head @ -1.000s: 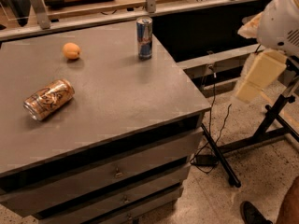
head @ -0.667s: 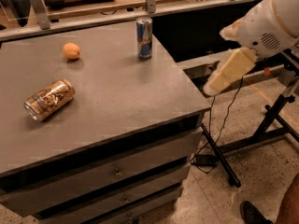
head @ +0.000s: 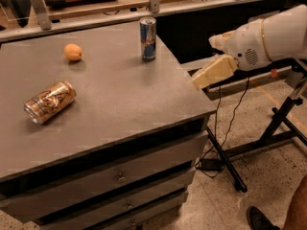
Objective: Move redbull can near orange can
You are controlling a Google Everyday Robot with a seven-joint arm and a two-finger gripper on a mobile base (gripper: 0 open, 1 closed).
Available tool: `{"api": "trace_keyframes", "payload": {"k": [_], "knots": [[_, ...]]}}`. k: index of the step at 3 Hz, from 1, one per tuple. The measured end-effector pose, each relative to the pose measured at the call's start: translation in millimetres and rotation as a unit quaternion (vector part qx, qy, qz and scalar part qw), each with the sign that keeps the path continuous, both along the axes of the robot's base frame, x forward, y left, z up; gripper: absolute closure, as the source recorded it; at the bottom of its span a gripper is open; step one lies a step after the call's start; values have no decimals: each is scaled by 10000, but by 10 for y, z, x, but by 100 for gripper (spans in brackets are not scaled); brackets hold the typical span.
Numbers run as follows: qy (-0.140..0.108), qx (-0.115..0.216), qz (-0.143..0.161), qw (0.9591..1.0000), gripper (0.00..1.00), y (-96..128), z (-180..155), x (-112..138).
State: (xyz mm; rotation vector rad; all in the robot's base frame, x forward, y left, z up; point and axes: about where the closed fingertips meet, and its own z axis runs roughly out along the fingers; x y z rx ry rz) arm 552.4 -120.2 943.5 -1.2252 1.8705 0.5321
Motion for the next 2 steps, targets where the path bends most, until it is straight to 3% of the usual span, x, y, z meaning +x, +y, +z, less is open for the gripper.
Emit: {"api": "trace_keyframes", "payload": {"k": [2], "knots": [[-32,145,-203,9997,0,8,-131,110]]}}
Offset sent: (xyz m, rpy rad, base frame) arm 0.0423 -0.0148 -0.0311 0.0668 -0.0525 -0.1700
